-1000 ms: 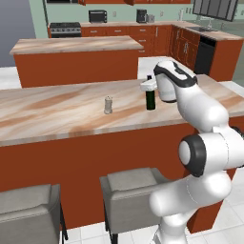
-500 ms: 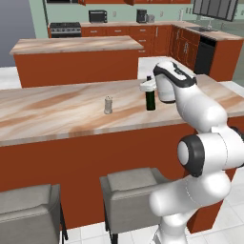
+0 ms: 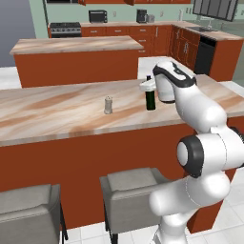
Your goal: Get the candle and the beer from the cabinet and move them to the dining counter.
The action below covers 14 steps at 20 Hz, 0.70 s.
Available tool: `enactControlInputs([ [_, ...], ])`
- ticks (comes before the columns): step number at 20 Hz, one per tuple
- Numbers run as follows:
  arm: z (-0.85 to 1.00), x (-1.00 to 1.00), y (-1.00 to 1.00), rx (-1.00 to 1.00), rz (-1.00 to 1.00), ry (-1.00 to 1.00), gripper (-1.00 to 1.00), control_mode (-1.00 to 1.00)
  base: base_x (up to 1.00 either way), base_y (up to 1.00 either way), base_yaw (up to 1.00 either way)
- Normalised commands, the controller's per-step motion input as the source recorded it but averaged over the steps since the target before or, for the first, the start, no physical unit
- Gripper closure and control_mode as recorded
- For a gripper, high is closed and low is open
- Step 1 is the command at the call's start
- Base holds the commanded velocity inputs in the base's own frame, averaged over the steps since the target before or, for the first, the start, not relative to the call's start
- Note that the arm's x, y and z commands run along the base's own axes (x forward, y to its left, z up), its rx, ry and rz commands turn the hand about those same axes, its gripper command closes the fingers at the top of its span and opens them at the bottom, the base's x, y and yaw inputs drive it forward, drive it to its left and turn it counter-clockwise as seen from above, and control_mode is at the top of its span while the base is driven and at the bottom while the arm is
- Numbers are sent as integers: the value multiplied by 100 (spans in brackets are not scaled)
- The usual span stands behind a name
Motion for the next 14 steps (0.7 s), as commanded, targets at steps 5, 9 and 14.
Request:
enactControlInputs([
  [5, -18, 1, -1, 3, 0, -9, 100, -100, 0, 0, 0],
  [9, -3, 1, -9, 4, 0, -19, 100, -100, 0, 0, 0],
  [14, -16, 4, -6, 3, 0, -17, 100, -100, 0, 0, 0],
])
